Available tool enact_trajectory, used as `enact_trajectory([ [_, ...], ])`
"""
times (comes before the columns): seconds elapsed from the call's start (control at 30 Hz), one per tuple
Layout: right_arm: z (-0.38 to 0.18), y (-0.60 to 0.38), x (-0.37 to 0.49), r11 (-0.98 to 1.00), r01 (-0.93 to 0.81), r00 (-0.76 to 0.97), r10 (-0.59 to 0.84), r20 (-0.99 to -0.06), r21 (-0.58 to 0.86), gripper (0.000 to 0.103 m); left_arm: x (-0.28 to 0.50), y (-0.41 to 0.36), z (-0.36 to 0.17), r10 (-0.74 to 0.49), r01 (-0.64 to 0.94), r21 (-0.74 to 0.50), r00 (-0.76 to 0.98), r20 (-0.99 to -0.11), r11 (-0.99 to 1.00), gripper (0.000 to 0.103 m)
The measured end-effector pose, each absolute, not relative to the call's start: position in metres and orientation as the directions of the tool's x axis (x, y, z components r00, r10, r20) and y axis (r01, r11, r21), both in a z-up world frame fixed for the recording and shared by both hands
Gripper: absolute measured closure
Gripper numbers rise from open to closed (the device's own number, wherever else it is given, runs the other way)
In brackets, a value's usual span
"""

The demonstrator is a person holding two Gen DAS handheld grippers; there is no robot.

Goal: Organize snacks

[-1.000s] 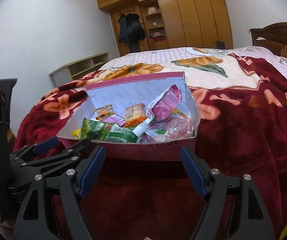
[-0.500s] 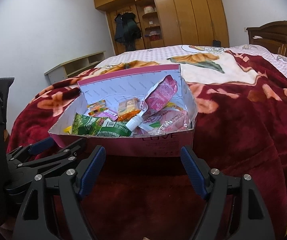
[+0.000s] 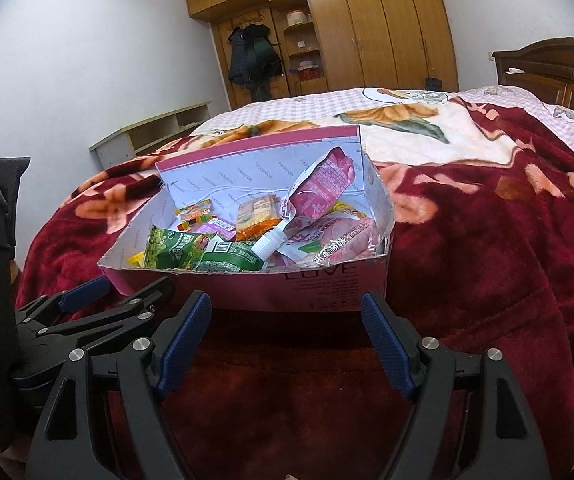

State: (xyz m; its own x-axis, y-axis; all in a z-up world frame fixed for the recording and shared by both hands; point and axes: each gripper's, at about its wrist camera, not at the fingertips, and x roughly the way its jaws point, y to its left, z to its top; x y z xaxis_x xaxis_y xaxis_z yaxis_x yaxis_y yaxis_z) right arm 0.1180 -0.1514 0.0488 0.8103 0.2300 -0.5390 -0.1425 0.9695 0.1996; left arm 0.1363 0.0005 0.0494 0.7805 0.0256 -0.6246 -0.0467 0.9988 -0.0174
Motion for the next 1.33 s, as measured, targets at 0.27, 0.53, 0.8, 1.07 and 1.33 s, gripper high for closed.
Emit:
enact_trajectory([
  [0.27,0.0481,-0.1504,0.1178,0.969,-0.143,0.809,0.232,-0.54,0.203,0.024,0.1358,-0.0007,0.0493,0.043,-0.061,-0.007,0.782,-0.622,0.998,0.019],
  [0.53,0.048,-0.1499,0.1177,0.969,-0.143,0.809,0.232,-0.54,0.203,0.024,0.1358,-0.0006,0.0493,0.043,-0.061,-0.008,0.782,-0.622,0.998,0.019],
  [0.8,0.0479,-0.1487,0.1172,0.968,-0.143,0.809,0.233,-0.54,0.204,0.024,0.1358,-0.0003,0.0489,0.042,-0.061,-0.009,0.78,-0.624,0.998,0.019],
  [1.07,0.048,-0.1492,0.1173,0.969,-0.143,0.809,0.233,-0.539,0.203,0.024,0.1359,-0.0004,0.049,0.042,-0.061,-0.01,0.779,-0.626,0.998,0.019],
  [1.33,0.0481,-0.149,0.1173,0.969,-0.142,0.809,0.233,-0.54,0.204,0.024,0.136,-0.0004,0.049,0.041,-0.061,-0.01,0.778,-0.627,0.998,0.019],
])
